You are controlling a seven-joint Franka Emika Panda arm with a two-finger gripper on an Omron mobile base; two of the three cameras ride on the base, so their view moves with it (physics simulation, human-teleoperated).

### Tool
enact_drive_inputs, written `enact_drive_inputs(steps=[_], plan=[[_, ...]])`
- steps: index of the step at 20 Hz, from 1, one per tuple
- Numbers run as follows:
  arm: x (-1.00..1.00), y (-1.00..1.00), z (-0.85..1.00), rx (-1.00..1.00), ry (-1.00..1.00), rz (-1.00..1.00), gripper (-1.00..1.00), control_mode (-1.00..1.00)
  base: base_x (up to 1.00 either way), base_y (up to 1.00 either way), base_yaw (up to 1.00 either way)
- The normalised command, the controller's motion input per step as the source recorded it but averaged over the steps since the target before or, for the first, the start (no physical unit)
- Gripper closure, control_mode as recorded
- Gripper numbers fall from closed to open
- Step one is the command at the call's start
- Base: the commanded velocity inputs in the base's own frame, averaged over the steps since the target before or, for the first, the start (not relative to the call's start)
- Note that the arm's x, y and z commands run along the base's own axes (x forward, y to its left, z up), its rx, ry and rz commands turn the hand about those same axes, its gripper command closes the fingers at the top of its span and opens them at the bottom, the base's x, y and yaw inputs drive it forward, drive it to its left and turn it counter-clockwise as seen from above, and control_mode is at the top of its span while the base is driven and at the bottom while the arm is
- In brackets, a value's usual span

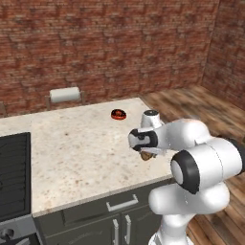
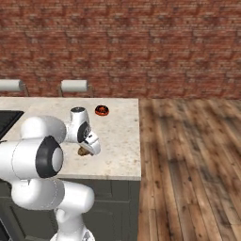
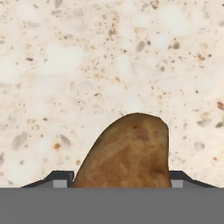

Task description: Place the potato and broccoli inside the fridge drawer. Close the drawer after placing the vegetables.

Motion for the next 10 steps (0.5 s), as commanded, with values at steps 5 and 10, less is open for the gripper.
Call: enact_drive_inputs(steps=[5, 10], plan=[[-0.59, -0.54, 1.0, -0.01, -0.12, -0.09, 1.0, -1.0, 0.0, 0.0, 0.0], [-0.84, -0.64, 0.86, 0.0, -0.11, -0.08, 1.0, -1.0, 0.0, 0.0, 0.0]])
